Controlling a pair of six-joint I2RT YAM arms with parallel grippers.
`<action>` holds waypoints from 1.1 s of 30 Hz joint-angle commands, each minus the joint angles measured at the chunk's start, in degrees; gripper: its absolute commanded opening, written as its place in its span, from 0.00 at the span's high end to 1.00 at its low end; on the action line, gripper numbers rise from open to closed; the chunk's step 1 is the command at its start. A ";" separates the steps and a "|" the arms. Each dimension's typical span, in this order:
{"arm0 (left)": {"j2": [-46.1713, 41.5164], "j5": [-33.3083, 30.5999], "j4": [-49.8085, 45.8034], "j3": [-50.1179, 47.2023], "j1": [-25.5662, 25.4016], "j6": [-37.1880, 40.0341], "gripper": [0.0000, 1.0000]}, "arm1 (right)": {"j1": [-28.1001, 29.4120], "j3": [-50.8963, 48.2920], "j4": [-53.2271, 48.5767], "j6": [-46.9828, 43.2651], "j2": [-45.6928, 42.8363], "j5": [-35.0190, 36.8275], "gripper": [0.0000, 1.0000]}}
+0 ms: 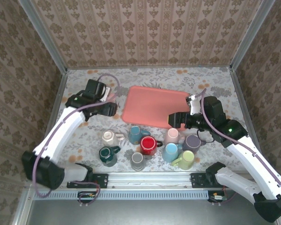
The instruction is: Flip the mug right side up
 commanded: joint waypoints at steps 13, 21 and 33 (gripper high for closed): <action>-15.46 -10.69 33.84 -12.81 -16.18 26.21 0.98 | 1.75 5.33 8.27 11.19 6.06 -13.47 0.14; -19.10 -15.82 62.15 -27.93 -26.79 54.42 1.00 | 2.04 8.81 14.85 22.91 12.59 -24.80 0.17; -20.50 -16.70 74.76 -33.09 -29.76 63.12 1.00 | 1.56 12.13 19.71 37.18 21.95 -36.11 0.27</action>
